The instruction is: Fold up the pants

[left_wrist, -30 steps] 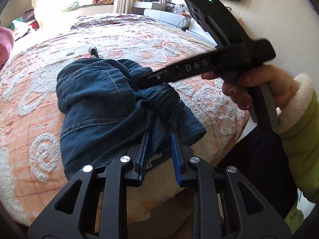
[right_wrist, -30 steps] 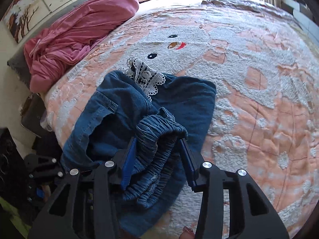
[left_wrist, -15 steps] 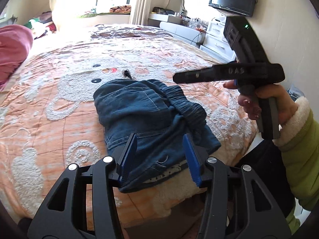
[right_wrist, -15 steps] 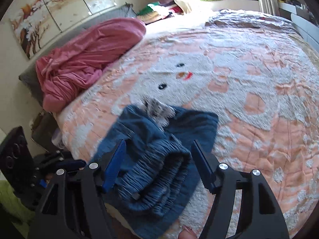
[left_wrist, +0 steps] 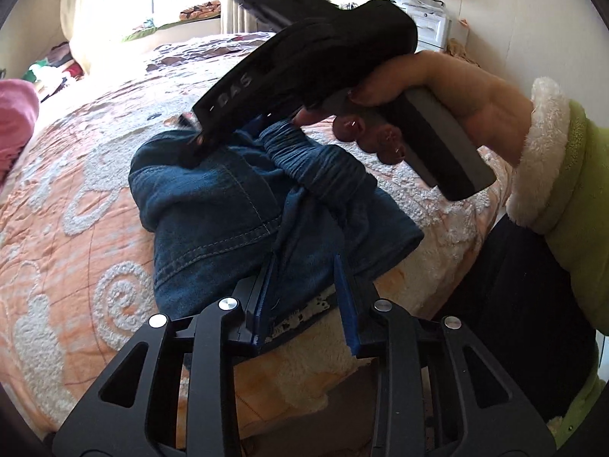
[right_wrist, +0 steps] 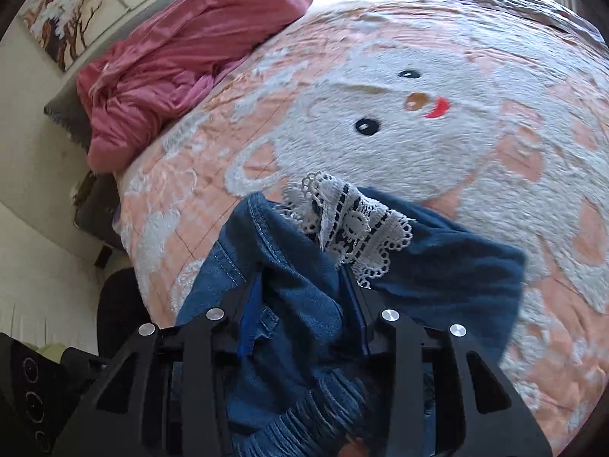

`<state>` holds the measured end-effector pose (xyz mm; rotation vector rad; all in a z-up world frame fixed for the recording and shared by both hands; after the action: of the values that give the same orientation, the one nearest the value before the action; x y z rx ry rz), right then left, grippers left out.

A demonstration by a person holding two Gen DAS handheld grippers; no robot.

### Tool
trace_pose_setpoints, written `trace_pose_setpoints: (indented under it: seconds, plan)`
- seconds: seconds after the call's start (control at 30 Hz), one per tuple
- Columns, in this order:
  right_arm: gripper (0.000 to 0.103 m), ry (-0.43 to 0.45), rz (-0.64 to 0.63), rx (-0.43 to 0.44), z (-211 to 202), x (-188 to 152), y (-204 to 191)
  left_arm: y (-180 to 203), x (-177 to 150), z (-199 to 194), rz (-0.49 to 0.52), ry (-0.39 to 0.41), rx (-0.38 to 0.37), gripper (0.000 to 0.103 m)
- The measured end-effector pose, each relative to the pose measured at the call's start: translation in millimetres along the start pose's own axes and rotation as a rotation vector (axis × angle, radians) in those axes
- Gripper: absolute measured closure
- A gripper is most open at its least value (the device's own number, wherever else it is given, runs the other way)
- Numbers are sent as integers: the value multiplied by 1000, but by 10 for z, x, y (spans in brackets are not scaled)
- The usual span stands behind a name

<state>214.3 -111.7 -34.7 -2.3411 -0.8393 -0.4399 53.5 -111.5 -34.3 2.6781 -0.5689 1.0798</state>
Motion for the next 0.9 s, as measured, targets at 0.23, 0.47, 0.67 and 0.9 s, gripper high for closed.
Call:
trace_pose_setpoints:
  seconds: [0.23, 0.47, 0.67, 0.9]
  plan:
    - [63, 17, -4, -15, 163, 156, -65, -109, -14, -11, -32, -5, -2, 80]
    - [71, 18, -121, -15, -42, 140, -269, -79, -24, -44, -13, -5, -18, 80]
    - [94, 40, -195, -149, -55, 125, -389, -7, -82, -31, 27, -12, -14, 80]
    - [96, 63, -205, -252, 101, 245, -269, 3, -111, 38, 18, -24, -5, 80]
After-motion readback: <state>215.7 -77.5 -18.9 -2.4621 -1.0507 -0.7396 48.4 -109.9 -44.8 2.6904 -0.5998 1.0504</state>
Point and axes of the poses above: each gripper's, at about its wrist camera, not at the fingertips, and z roughly the way its jaws point, y to its right, x to its top, the point moved 5 cm from there along z, roughly the way its jaws point, and after that the axes turned 3 degrees about x, right-handed, at the moved point
